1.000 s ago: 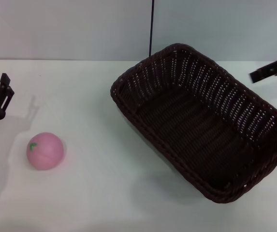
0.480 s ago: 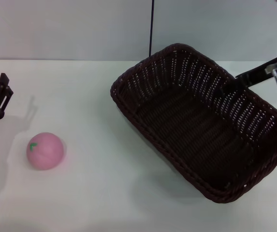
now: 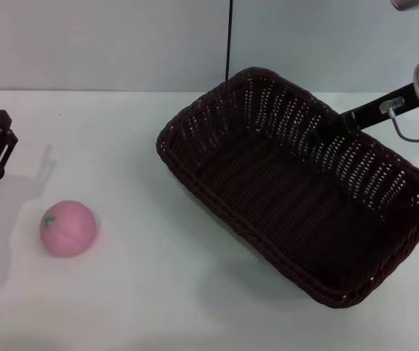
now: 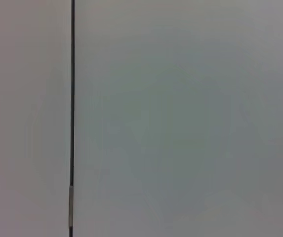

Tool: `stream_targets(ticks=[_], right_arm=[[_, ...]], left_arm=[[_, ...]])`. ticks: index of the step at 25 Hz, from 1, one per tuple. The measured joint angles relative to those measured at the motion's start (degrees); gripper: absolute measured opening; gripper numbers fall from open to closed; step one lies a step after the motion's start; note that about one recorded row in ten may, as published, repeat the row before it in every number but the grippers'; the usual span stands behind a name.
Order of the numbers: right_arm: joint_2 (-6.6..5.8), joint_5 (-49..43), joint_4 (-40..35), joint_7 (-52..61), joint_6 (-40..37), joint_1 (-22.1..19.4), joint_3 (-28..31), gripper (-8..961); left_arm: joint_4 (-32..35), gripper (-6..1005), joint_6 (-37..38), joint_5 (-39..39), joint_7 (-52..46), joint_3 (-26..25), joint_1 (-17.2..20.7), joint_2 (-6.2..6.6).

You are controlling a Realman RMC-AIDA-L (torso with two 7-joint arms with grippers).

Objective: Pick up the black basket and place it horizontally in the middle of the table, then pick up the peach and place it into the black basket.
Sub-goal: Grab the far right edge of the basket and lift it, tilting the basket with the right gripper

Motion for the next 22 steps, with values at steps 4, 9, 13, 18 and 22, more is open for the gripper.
stream_targets(ticks=[4,9,13,18,22], right_arm=[[0.01,0.04,0.09,0.00,-0.20,-0.03,-0.02,689],[0.29,0.04,-0.06,0.00,-0.36,-0.28,-0.11,632],[0.43,0.05,-0.22,-0.46,-0.06,-0.62,-0.37,437],[0.71,0.10,-2.07,-0.76,-0.07,-1.77,-0.17,258],[0.86,0.08,-6.39,-0.77,-1.78,-3.08,-0.46,201]], left_arm=[[0.07,792,-0.03,0.00,0.06,-0.10,-0.17,-0.01],[0.22,789,-0.21,0.00,0.08,-0.19,-0.32,-0.01],[0.24,786,-0.24,-0.01,0.10,-0.23,-0.22,-0.01],[0.25,782,-0.17,-0.28,0.11,-0.31,0.01,-0.01],[0.37,780,1.10,-0.35,0.09,-0.32,0.48,0.12]])
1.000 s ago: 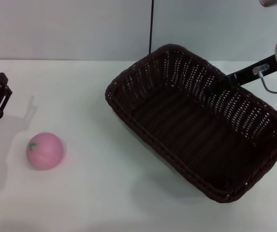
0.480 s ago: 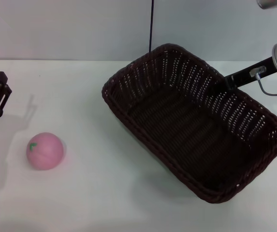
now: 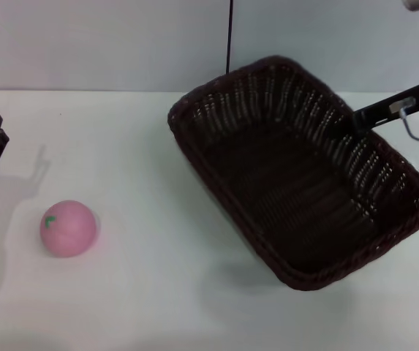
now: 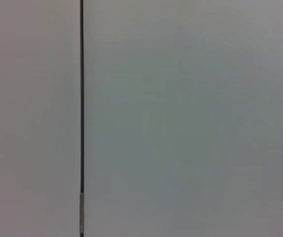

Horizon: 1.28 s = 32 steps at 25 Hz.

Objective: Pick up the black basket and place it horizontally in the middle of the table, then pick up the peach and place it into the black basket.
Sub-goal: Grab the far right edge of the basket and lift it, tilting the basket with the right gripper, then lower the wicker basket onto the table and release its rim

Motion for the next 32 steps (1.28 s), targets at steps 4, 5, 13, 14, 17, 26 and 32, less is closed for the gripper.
stream_targets(ticks=[4,5,13,14,17,26,32], right_arm=[[0.05,0.00,-4.90,-0.76,-4.09,-0.45,-0.07,152],[0.05,0.00,-5.65,-1.57,-5.42,-0.43,-0.07,152],[-0.14,0.02,-10.29,-9.92,-12.18,0.16,-0.03,151],[-0.14,0.02,-10.29,-9.92,-12.18,0.16,-0.03,151],[-0.25,0.02,-11.11,-12.73,-13.28,0.24,-0.01,151],[-0.72,-0.17,-11.91,-21.25,-15.47,1.28,-2.90,151],[-0.74,-0.55,-13.08,-30.51,-12.49,1.65,-7.10,151]], left_arm=[[0.05,777,1.05,-0.02,0.11,0.00,0.92,0.02],[0.06,776,1.20,-0.01,0.11,0.00,1.14,0.03],[0.03,771,2.36,0.00,0.11,0.00,3.05,0.05],[0.04,770,2.52,-0.01,0.12,0.00,3.20,0.05],[0.04,768,3.27,-0.01,0.11,0.00,3.62,0.05],[0.74,762,3.75,-0.01,0.11,0.00,4.42,0.04],[0.74,757,3.83,0.07,0.11,0.07,5.07,0.04]])
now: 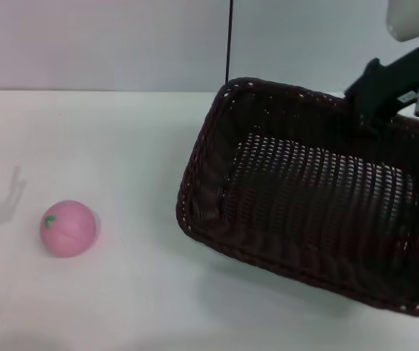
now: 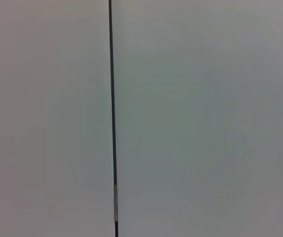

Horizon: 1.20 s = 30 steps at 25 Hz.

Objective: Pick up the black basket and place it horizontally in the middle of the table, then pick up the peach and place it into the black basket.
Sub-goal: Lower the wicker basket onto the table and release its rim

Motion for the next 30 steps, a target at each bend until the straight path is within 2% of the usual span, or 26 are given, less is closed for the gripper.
stream_targets(ticks=[7,10,11,21,30], right_arm=[[0.67,0.10,1.69,-3.77,10.59,0.28,-9.53,152],[0.94,1.04,4.00,-4.43,14.63,1.62,-12.58,151],[1.04,2.41,6.61,-5.01,16.01,3.27,-13.35,151],[1.21,5.09,16.33,-6.61,21.97,8.78,-15.00,173],[1.39,6.42,19.75,-6.34,23.51,9.40,-15.34,200]], left_arm=[[0.00,752,1.32,0.25,0.00,1.39,2.63,0.00],[0.02,750,1.99,0.28,0.00,2.11,3.83,0.01],[0.03,750,2.23,0.29,0.00,2.20,4.16,0.01],[0.61,743,1.77,0.27,0.00,2.22,3.98,-0.05],[0.67,737,1.38,0.27,0.00,2.23,3.10,-0.02]])
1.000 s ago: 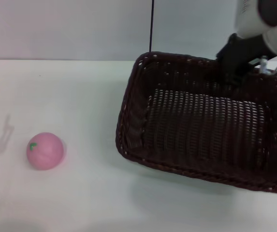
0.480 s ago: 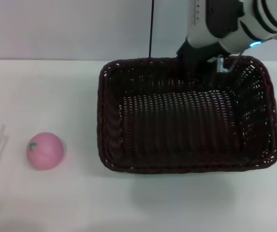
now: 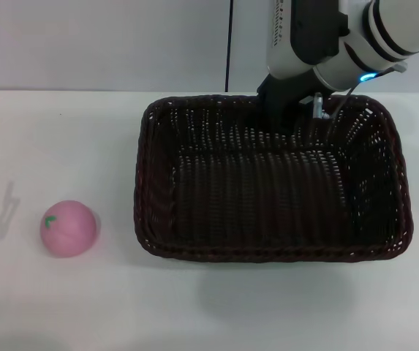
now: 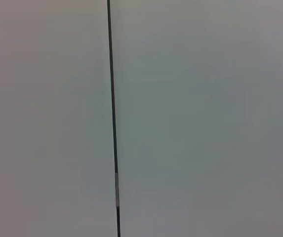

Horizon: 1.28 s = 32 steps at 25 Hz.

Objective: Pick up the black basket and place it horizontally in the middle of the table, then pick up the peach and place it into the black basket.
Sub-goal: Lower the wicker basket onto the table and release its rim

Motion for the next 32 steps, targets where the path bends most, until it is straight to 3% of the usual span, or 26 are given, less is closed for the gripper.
stream_targets(ticks=[10,18,29,32], right_arm=[[0.02,-0.26,-0.46,1.86,-1.42,-0.36,-1.11,229],[0.12,0.05,-5.09,2.88,-1.57,-3.23,-1.38,252],[0.10,0.07,-12.87,3.53,-2.61,-8.63,-1.42,643],[0.07,0.97,-21.07,4.72,-4.50,-12.96,-1.41,643]], left_arm=[[-0.17,730,-0.40,0.00,0.00,0.00,-0.50,-0.02],[-0.48,724,-0.40,0.00,0.00,0.22,-0.66,-0.07],[-0.58,716,-0.08,0.09,-0.32,1.01,-1.51,-0.06],[-0.46,714,0.19,0.11,-1.25,2.01,-1.54,0.03]])
